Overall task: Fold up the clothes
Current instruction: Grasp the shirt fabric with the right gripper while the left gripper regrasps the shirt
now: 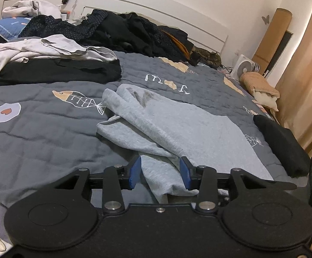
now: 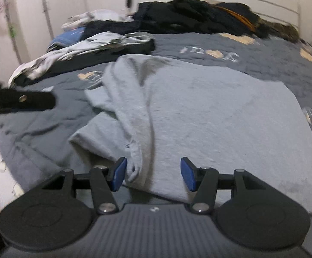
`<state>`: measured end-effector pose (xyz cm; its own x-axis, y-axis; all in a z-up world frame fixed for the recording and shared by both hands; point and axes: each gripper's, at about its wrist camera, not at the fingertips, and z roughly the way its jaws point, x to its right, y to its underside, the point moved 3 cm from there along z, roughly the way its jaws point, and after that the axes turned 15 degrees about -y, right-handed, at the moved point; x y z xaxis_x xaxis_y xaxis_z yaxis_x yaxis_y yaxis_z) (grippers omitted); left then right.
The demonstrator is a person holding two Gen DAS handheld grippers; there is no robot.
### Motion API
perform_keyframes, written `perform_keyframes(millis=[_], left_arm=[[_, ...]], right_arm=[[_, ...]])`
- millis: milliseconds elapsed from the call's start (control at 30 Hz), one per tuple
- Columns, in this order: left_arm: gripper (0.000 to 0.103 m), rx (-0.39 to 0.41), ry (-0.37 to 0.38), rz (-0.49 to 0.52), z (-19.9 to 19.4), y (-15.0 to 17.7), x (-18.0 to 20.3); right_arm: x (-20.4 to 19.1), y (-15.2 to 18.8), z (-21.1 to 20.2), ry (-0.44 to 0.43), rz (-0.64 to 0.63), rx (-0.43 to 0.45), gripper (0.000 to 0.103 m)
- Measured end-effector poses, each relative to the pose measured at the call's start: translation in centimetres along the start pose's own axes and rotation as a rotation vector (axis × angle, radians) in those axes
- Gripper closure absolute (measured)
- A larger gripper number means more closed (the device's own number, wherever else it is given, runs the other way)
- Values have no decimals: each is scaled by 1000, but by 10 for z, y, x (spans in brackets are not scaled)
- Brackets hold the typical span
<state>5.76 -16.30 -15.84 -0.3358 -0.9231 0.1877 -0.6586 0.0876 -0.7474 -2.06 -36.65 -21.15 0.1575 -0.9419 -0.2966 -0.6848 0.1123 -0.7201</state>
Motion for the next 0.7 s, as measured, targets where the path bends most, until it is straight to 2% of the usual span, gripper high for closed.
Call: perform_keyframes(millis=[133, 200, 233, 267, 367, 467, 700], left_arm=[[61, 3, -2, -1, -1, 1, 1], [61, 3, 0, -2, -1, 1, 1], [61, 3, -2, 0, 0, 1, 1], [61, 3, -5, 3, 0, 1, 2], [61, -3, -15, -2, 2, 2, 1], [59, -24, -2, -84, 9, -3, -7], [46, -139, 66, -489, 53, -17, -56]], right_arm=[[2, 1, 0, 3, -1, 22, 60], [0, 3, 0, 8, -15, 26, 80], [0, 3, 1, 11, -22, 28, 84], [-1, 4, 1, 13, -32, 29, 87], [-10, 4, 7, 16, -97, 25, 86], [-10, 3, 11, 6, -88, 17, 85], [-2, 3, 13, -8, -30, 13, 83]])
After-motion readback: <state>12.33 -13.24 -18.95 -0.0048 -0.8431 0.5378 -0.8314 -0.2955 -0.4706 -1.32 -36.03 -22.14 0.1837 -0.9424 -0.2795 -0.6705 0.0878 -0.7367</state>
